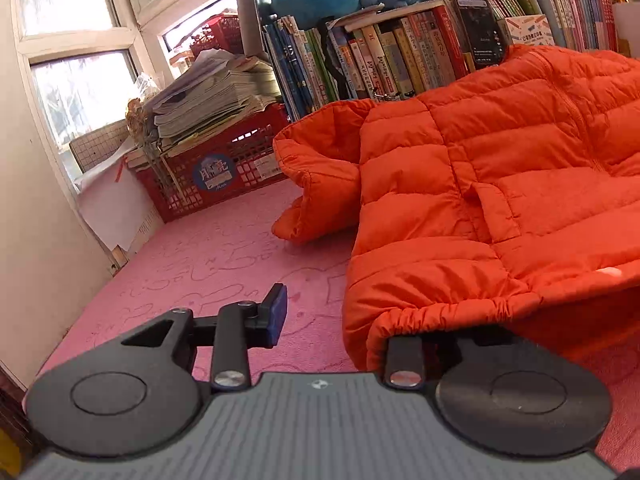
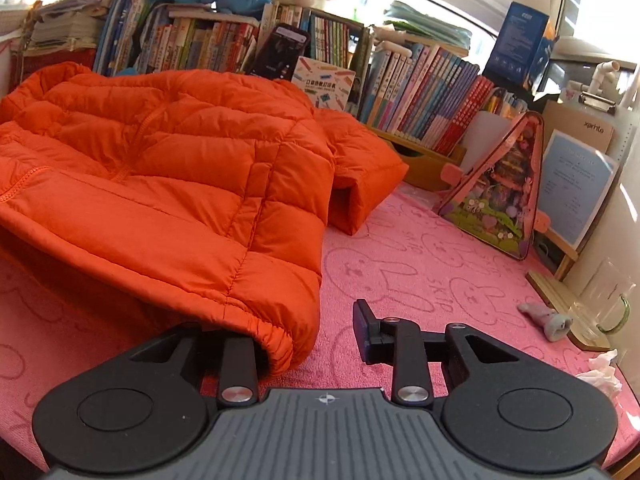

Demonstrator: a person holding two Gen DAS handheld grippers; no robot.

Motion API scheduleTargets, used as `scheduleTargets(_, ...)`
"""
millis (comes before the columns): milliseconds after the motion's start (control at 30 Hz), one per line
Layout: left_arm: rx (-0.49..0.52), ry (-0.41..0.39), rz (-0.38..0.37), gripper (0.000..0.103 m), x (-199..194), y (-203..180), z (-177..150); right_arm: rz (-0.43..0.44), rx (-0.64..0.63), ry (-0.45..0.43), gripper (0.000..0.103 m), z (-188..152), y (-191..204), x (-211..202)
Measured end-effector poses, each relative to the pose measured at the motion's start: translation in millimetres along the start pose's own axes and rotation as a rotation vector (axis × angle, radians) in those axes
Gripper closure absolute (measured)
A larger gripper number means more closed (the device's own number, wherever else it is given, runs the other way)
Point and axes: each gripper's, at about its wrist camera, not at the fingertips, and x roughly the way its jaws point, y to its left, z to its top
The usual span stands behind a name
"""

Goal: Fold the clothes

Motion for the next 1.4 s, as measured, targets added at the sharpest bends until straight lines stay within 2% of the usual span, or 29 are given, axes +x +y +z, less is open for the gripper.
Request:
scheduleTargets(67,-0.005,0.013,-0.007,0.066,-1,1,-2,-0.002,-0.001,0.014,0.071,-4,1,2)
scheduleTargets(167,-0.031,0.036,-0.013,0.059,-1,9,-2,-0.011,-0.01,0.009,0.063,-4,0,3)
scheduleTargets(367,-0.016,0.055,0.032,0.057,-2,17,-8,0.01,-0.038,-0.035,0.061,13,7,10)
scheduleTargets(500,-0.007,0.068,0.063,0.052,-2,22,-13,0.048,-0.087,-0.083,0.061,26,25,10)
scheduleTargets(667,0.01,0.085,0.095,0.05,-3,26,-19,0.045,-0.147,-0.069,0.054,19,31,6)
scheduleTargets(867,0.009,0.084,0.06,0.049,-4,15,-23,0.014,-0.17,-0.033,0.052,7,26,-3)
scheduleTargets(1033,0.017,0.084,0.047,0.038,-12,18,-25,-0.005,-0.186,-0.024,0.047,3,22,-17)
scheduleTargets(1133,0.029,0.079,0.052,0.038,-11,15,-28,-0.005,-0.183,-0.01,0.045,0,23,-14)
scheduleTargets(1267,0.079,0.073,0.051,0.038,-12,9,-26,-0.029,-0.206,-0.033,0.045,-1,29,-10)
scheduleTargets(1400,0.07,0.077,0.024,0.037,-13,10,-26,-0.023,-0.228,-0.065,0.044,-4,28,-12)
